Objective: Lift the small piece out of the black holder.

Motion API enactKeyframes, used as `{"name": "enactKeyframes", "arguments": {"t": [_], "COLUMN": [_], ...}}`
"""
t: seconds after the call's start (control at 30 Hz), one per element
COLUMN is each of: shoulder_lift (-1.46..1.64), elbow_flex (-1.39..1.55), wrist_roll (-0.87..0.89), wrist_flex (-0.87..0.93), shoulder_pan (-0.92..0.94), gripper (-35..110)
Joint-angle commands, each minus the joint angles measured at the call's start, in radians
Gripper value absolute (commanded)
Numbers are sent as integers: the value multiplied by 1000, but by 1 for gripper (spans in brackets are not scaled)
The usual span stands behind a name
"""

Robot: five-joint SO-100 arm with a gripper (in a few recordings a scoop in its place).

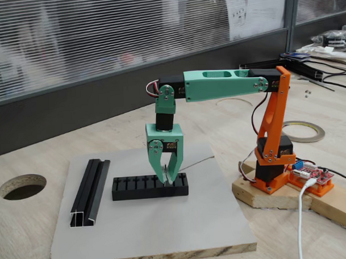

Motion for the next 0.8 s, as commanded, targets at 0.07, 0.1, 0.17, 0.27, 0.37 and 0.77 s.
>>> {"name": "enactKeyframes", "arguments": {"t": [0.07, 0.1, 0.17, 0.27, 0.37, 0.77], "shoulder_lift": [84, 112, 153, 184, 241, 480], "elbow_flex": [-29, -38, -49, -51, -51, -51], "wrist_roll": [21, 21, 21, 21, 21, 21], "wrist_flex": [-3, -3, -3, -3, -3, -5], "shoulder_pan": [2, 2, 2, 2, 2, 2], "gripper": [6, 6, 6, 6, 6, 7]}}
